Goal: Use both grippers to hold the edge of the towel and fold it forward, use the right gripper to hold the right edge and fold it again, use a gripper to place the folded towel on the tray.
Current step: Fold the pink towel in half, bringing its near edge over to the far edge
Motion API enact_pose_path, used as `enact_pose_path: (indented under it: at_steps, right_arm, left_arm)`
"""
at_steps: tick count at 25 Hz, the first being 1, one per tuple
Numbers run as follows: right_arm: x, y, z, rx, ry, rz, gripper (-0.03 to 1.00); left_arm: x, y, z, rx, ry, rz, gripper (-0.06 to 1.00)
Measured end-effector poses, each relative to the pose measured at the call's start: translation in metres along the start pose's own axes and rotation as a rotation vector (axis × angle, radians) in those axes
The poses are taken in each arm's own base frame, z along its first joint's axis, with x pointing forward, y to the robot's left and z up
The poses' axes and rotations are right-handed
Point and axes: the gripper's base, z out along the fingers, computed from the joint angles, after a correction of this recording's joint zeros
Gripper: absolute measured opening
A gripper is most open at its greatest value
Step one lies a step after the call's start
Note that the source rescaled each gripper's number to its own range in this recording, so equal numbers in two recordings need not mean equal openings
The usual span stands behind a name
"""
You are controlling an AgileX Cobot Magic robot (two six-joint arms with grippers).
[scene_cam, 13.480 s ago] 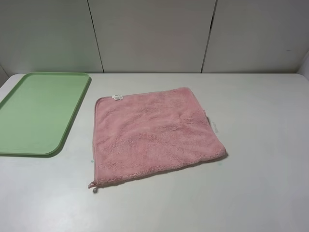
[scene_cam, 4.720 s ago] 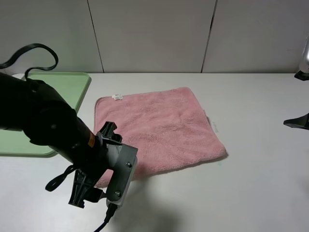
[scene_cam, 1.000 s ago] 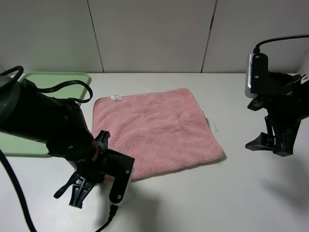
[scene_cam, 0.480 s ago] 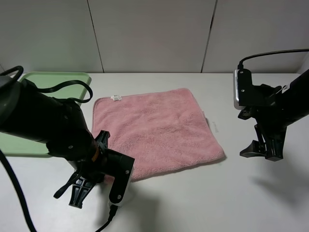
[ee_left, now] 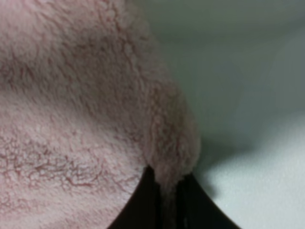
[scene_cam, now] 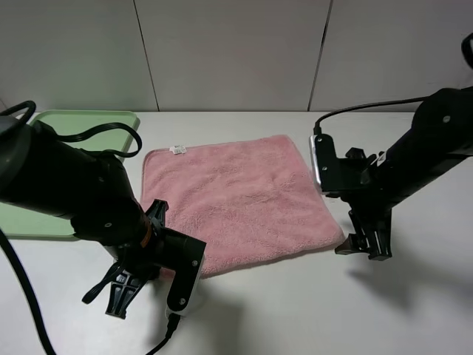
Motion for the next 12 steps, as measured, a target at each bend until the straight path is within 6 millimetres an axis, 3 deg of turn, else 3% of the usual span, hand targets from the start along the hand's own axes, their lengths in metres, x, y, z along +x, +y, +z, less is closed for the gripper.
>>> enact_pose_path:
  at_steps: [12]
  right_arm:
    - [0.004,-0.003,0.025,-0.005,0.025,0.036,1.0]
  left_arm:
    - [0.0,0.0,0.0,0.0,0.0,-0.001,0.0]
